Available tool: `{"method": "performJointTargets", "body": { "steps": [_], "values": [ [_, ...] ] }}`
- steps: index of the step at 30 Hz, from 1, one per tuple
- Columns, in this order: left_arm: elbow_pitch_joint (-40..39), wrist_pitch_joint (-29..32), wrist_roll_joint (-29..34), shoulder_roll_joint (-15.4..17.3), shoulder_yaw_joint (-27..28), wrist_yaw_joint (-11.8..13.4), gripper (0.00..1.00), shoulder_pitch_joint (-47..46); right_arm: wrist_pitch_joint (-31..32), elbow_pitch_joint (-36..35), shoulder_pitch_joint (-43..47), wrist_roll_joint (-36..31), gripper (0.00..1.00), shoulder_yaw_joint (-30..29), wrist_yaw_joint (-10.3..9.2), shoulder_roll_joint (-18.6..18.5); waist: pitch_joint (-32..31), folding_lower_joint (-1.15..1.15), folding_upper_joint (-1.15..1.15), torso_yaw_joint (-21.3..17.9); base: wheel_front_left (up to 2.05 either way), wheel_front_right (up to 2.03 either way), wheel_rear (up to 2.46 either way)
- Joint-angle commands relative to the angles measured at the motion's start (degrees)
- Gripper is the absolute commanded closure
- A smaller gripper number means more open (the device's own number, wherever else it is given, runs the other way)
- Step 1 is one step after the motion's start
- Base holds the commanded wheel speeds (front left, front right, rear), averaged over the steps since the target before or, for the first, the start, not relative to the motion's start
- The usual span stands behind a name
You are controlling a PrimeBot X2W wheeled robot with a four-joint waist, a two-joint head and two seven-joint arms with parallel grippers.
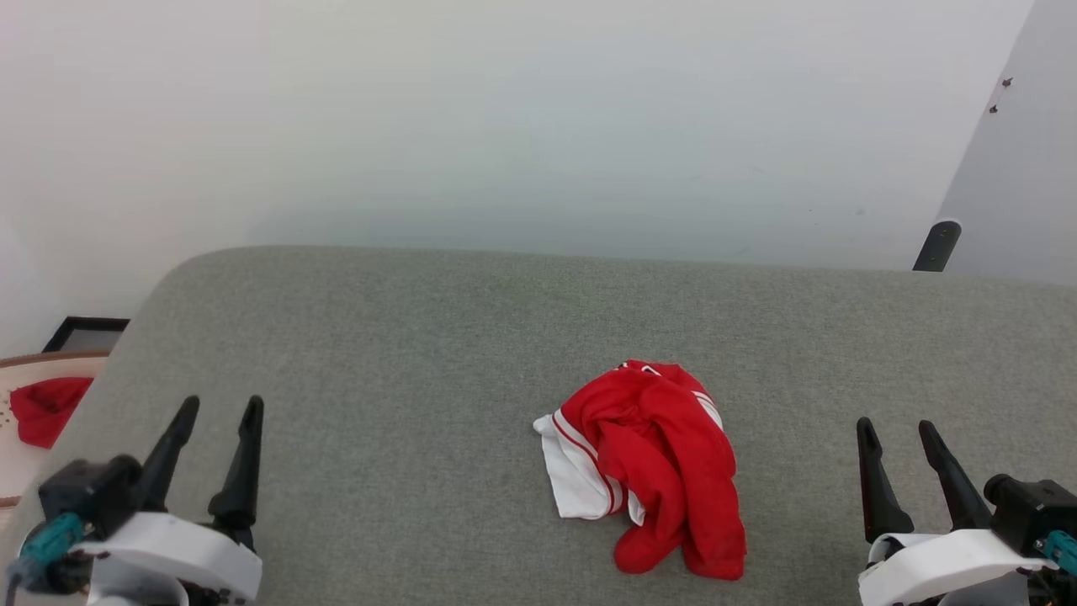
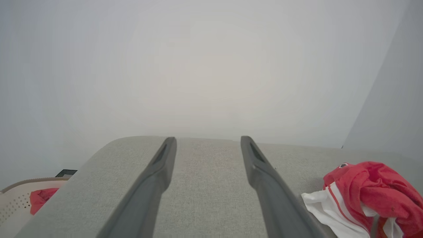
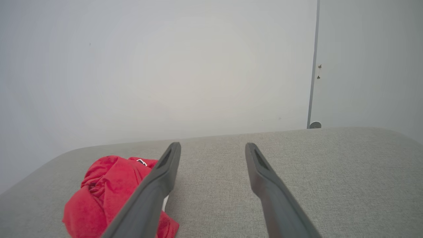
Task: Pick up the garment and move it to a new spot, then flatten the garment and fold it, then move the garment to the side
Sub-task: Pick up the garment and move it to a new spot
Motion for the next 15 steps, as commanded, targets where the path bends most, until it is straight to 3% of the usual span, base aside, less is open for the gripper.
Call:
{"method": "performJointTargets", "body": {
  "steps": [1,15],
  "values": [
    [-0.2,-0.2,0.5,-0.3,0.5,0.0,0.00,1.0,-0.2,0.1,0.4,0.7,0.00,-0.1,0.02,0.0,0.0,0.00,0.00,0.0,0.00,0.00,0.00],
    [-2.2,-0.5,2.3,-0.9,3.2,-0.1,0.00,2.9,-0.6,0.2,0.1,0.7,0.00,-0.2,0.02,0.0,0.9,0.00,0.00,-0.7,0.00,0.00,0.00]
  ]
}}
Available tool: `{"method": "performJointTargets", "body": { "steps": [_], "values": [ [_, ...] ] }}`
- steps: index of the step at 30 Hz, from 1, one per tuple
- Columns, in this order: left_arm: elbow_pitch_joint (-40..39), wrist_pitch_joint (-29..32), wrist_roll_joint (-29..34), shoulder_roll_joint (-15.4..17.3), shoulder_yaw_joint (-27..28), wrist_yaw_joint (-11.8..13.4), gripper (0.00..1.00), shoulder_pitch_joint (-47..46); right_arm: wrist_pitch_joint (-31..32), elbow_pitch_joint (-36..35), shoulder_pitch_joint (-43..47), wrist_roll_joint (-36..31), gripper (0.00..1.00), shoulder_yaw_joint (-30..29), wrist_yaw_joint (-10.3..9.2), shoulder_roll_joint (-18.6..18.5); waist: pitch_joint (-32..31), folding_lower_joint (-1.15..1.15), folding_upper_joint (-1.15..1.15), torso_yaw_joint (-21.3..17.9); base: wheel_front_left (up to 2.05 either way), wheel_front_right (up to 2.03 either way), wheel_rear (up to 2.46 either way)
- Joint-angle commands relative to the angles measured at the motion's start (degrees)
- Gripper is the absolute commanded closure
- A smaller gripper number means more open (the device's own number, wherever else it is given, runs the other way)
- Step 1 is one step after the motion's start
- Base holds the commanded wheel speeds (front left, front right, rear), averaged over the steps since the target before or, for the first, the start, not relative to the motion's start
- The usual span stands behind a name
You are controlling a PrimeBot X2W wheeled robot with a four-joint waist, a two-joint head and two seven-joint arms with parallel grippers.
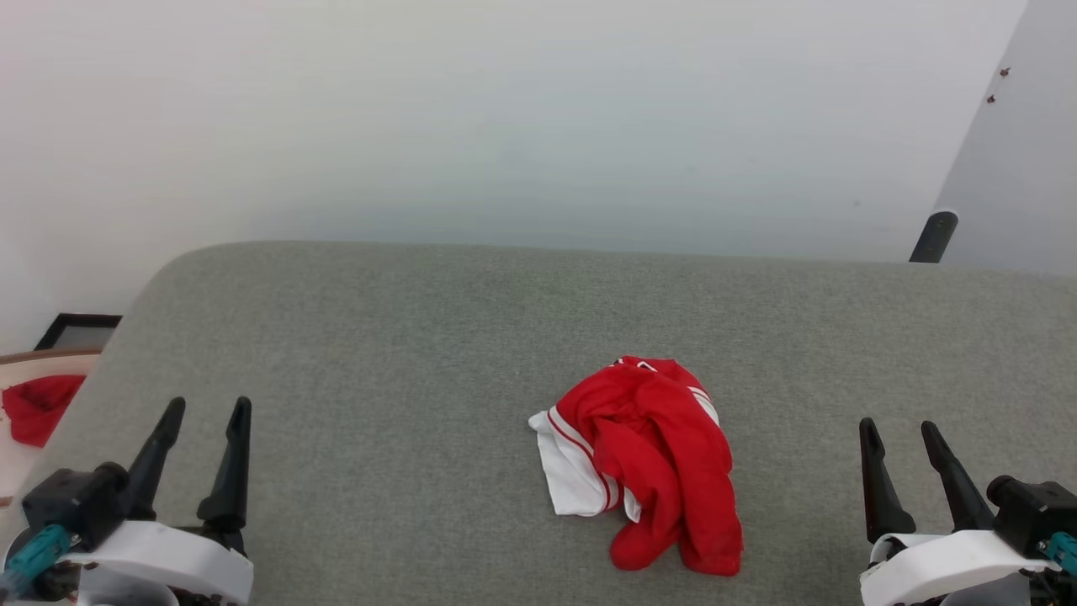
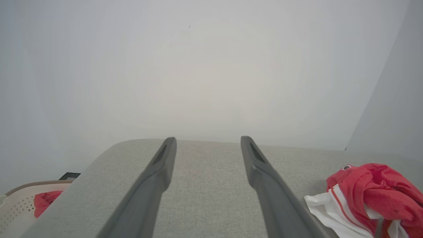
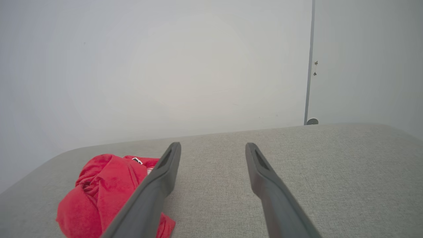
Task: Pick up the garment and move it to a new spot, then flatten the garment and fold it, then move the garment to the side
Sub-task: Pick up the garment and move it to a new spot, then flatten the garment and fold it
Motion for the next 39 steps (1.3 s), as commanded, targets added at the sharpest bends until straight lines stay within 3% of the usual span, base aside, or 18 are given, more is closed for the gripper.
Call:
{"method": "performJointTargets", "body": {
  "steps": [1,8,13,19,25,33,39],
  "values": [
    [-0.3,-0.1,0.4,0.1,0.2,-0.1,0.00,0.7,-0.2,0.1,-0.1,0.2,0.00,0.0,0.02,0.0,0.3,0.00,0.00,-0.5,0.00,0.00,0.00],
    [-1.8,1.8,-0.2,0.8,-0.6,-0.5,0.00,-0.5,-0.2,0.5,-1.5,-0.7,0.00,-1.5,0.02,0.0,1.6,0.00,0.00,-3.0,0.00,0.00,0.00],
    [-2.9,6.9,-2.6,1.3,-2.1,-1.8,0.00,-2.6,-0.2,0.6,-2.3,-1.0,0.00,-2.5,0.02,0.0,2.8,0.00,0.00,-5.2,0.00,0.00,0.00],
    [-3.4,16.7,-7.6,2.3,-4.4,-3.5,0.00,-5.9,-0.3,0.8,-3.1,-0.4,0.00,-2.7,0.02,0.0,4.2,0.00,0.00,-7.6,0.00,0.00,0.00],
    [-2.3,33.8,-15.0,3.8,-7.8,-4.0,0.00,-11.5,-0.8,0.6,-4.8,0.0,0.00,-3.3,0.02,0.0,6.6,0.00,0.00,-10.0,0.00,0.00,0.00],
    [1.8,51.7,-20.9,4.4,-11.6,-1.4,0.00,-17.0,-1.9,0.6,-7.2,0.7,0.00,-3.0,0.02,0.0,9.6,0.00,0.00,-13.4,0.00,0.00,0.00],
    [4.7,58.7,-21.6,4.2,-14.4,-0.5,0.00,-19.0,-2.8,0.9,-7.6,1.4,0.00,-2.8,0.02,0.0,10.9,0.00,0.00,-15.2,0.00,0.00,0.00]
  ]
}}
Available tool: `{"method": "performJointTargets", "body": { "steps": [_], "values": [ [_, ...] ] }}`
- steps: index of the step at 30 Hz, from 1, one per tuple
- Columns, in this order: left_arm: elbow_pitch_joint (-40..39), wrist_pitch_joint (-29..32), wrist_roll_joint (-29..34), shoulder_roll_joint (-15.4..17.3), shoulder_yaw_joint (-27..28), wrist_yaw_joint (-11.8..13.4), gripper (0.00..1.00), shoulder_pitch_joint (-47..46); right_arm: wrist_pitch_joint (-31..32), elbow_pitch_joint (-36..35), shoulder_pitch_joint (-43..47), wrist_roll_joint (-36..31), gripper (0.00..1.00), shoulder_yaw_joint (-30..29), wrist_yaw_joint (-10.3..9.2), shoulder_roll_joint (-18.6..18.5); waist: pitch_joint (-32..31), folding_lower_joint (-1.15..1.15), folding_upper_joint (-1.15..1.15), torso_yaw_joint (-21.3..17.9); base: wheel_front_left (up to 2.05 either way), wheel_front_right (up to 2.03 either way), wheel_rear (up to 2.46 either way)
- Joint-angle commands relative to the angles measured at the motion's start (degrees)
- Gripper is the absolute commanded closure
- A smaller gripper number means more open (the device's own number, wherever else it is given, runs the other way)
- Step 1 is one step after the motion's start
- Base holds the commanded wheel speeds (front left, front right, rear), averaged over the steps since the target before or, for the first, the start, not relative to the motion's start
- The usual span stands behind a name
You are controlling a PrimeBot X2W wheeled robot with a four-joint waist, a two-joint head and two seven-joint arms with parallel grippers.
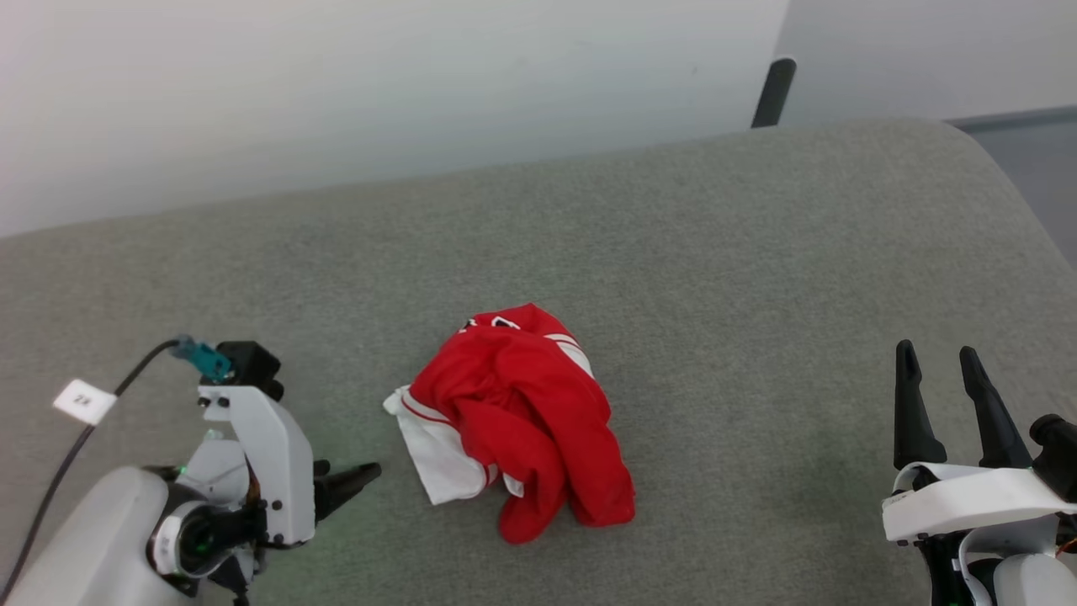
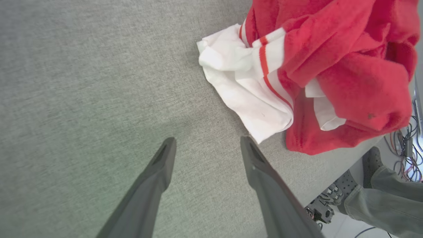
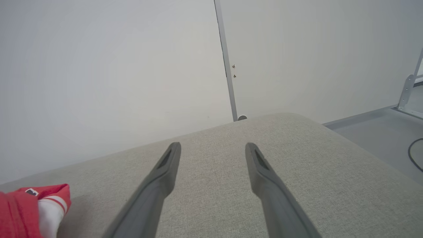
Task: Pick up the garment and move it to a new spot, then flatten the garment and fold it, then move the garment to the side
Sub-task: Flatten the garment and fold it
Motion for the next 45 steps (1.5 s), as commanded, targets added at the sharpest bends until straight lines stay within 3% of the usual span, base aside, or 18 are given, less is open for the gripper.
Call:
{"method": "performJointTargets", "body": {
  "steps": [1,15,27,28,29,30,37,45],
  "values": [
    [0.4,0.4,-0.2,-0.3,-0.2,0.2,0.00,-0.8,-0.4,0.1,-0.6,0.3,0.00,0.1,0.02,0.1,1.0,0.00,0.00,-1.1,0.00,0.00,0.00],
    [8.0,4.0,-0.6,-3.3,-3.6,-2.1,0.00,-5.7,-1.8,1.0,-2.2,1.6,0.00,1.8,0.02,0.0,3.8,0.00,0.00,-3.7,0.00,0.00,0.00],
    [16.0,4.6,-0.2,-5.6,-5.6,-1.9,0.00,-6.2,-2.4,2.0,-3.5,2.3,0.00,2.4,0.02,0.0,5.4,0.00,0.00,-4.9,0.00,0.00,0.00],
    [16.6,4.8,-0.7,-6.1,-5.7,-2.0,0.49,-6.0,-2.5,2.1,-3.5,2.2,0.00,2.3,0.02,0.0,5.4,0.00,0.00,-4.8,0.00,0.00,0.00],
    [17.0,5.1,-1.1,-6.5,-5.8,-2.2,0.78,-6.0,-2.6,2.2,-3.5,2.2,0.00,2.3,0.02,0.0,5.4,0.00,0.00,-4.8,0.00,0.00,0.00],
    [17.3,5.2,-1.3,-6.9,-5.9,-2.4,1.00,-6.0,-2.6,2.2,-3.5,2.1,0.00,2.2,0.02,0.0,5.3,0.00,0.00,-4.7,0.00,0.00,0.00],
    [17.5,5.0,-2.4,-6.8,-5.5,-3.2,1.00,-7.7,-2.8,2.6,-3.2,1.6,0.00,1.6,0.02,0.0,4.4,0.00,0.00,-3.3,0.00,0.00,0.00],
    [14.8,3.9,-1.6,-2.7,-4.1,-3.4,1.00,-9.3,-2.3,2.5,-1.9,0.8,0.00,0.9,0.02,0.0,1.9,0.00,0.00,-0.1,0.00,0.00,0.00]
  ]
}}
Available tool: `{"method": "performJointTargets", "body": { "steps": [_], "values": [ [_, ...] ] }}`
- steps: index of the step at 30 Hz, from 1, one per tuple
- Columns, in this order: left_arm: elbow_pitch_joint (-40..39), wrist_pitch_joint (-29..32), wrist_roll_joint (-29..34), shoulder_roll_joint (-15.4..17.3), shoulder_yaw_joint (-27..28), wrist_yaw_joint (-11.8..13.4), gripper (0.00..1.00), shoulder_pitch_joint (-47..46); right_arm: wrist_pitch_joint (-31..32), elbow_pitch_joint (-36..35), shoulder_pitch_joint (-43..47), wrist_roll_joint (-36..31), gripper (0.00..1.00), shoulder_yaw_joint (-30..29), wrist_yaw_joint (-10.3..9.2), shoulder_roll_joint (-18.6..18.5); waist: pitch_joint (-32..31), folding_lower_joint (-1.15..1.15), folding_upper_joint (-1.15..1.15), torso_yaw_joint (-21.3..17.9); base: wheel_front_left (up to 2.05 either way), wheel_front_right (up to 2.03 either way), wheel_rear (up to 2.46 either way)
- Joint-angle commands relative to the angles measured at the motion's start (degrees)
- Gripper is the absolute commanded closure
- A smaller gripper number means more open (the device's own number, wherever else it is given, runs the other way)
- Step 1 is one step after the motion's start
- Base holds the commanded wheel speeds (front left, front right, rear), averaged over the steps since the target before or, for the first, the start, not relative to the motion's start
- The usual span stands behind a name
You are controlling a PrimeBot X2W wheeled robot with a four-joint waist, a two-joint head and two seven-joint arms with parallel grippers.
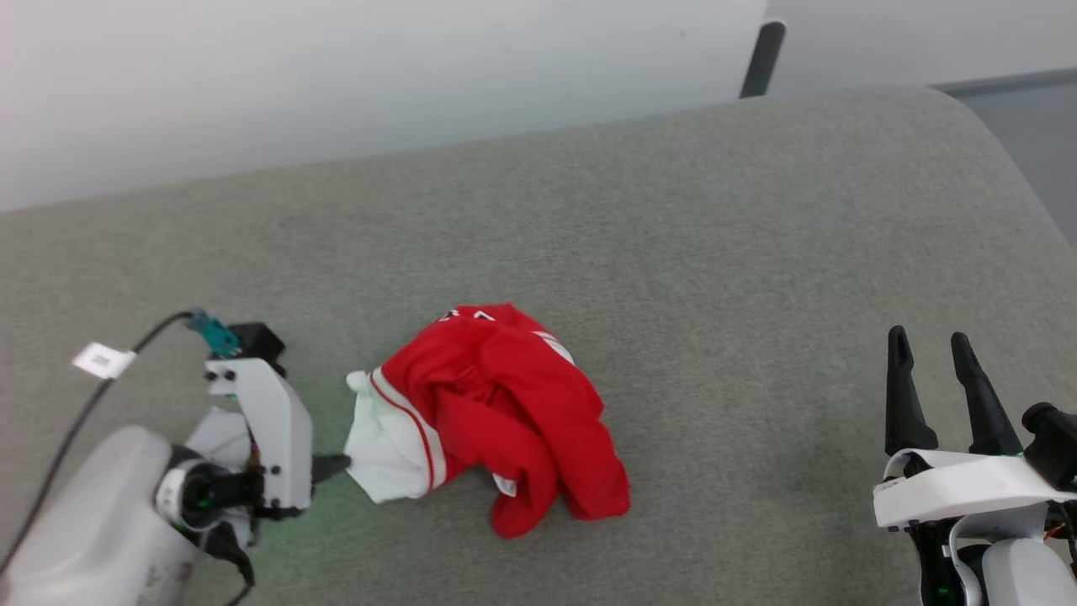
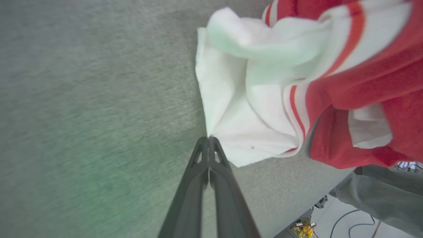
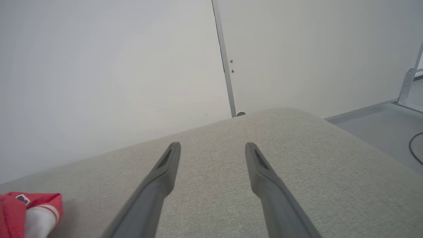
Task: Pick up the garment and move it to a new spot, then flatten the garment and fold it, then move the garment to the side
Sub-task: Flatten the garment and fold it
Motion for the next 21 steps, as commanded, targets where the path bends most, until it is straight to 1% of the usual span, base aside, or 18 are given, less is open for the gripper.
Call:
{"method": "performJointTargets", "body": {
  "steps": [1,8,12,13,18,21],
  "values": [
    [-0.8,-0.4,0.6,0.8,0.4,0.2,1.00,-0.2,0.2,-0.2,0.7,-0.3,0.00,-0.2,0.02,0.0,-1.5,0.00,0.00,1.8,0.00,0.00,0.00],
    [-3.8,-1.1,1.8,6.5,2.2,0.9,1.00,0.0,1.2,-1.0,1.7,-0.8,0.00,-0.2,0.02,0.0,-3.5,0.00,0.00,5.1,0.00,0.00,0.00],
    [-5.0,-1.4,2.2,9.8,3.4,2.0,1.00,1.1,1.8,-1.4,2.7,-1.2,0.00,0.0,0.02,0.0,-4.6,0.00,0.00,6.4,0.00,0.00,0.00],
    [-5.0,-1.4,2.2,9.8,3.4,2.0,1.00,1.1,1.8,-1.4,2.7,-1.2,0.00,0.0,0.02,0.0,-4.6,0.00,0.00,6.4,0.00,0.00,0.00],
    [-6.0,-1.6,3.0,13.7,4.6,3.6,1.00,3.5,2.5,-2.0,3.3,-1.3,0.00,0.1,0.02,0.0,-5.9,0.00,0.00,7.4,0.00,0.00,0.00],
    [-5.7,-2.1,4.0,16.4,5.1,5.0,1.00,5.5,2.9,-2.3,3.9,-1.4,0.00,0.2,0.02,0.0,-6.4,0.00,0.00,7.8,0.00,0.00,0.00]
  ]
}}
